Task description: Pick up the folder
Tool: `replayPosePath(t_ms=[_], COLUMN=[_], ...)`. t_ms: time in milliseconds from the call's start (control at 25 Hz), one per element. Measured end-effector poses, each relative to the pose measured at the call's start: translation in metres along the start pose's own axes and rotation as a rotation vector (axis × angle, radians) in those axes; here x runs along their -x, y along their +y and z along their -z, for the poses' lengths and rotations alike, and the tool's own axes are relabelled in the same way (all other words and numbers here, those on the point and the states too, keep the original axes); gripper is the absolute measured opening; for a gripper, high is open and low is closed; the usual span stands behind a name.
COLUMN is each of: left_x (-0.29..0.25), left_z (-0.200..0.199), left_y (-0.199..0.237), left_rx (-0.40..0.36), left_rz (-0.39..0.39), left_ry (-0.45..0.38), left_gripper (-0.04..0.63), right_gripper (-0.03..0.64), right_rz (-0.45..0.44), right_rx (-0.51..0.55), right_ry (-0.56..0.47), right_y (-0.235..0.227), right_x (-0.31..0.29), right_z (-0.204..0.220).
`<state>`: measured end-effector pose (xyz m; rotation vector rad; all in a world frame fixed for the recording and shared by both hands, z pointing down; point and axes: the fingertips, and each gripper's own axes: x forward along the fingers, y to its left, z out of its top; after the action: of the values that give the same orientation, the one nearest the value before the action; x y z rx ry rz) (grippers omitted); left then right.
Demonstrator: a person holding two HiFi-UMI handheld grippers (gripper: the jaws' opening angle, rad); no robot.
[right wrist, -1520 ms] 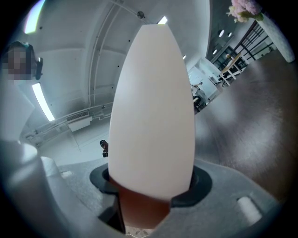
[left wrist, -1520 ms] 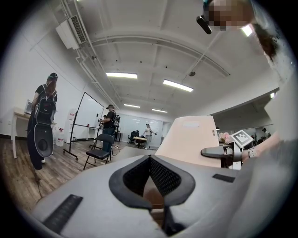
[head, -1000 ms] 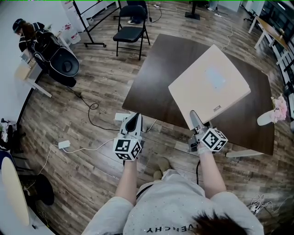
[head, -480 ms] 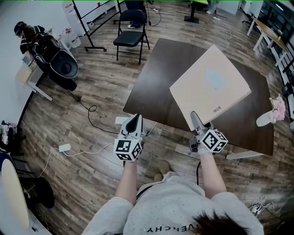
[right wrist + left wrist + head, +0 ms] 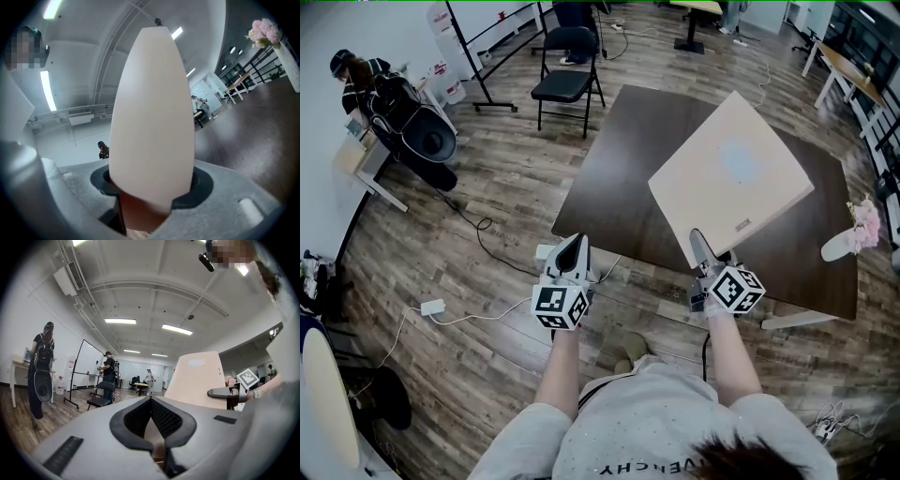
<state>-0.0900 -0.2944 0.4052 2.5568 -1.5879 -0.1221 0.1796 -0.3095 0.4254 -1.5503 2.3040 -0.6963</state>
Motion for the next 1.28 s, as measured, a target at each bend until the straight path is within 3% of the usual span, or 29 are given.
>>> replayPosePath(t_ms=[1280], left_x=[-0.014], left_z=[-0.027], left_y=[0.001], left_rx=[0.012], left_rz=[0.005], left_ry=[-0.05], left_gripper=[-0.002], right_gripper=[0.259], right_rz=[0.014], right_rx=[0.112], right_ry=[-0.033], right_y=[0.0], right_x=[0.004], right_z=[-0.03])
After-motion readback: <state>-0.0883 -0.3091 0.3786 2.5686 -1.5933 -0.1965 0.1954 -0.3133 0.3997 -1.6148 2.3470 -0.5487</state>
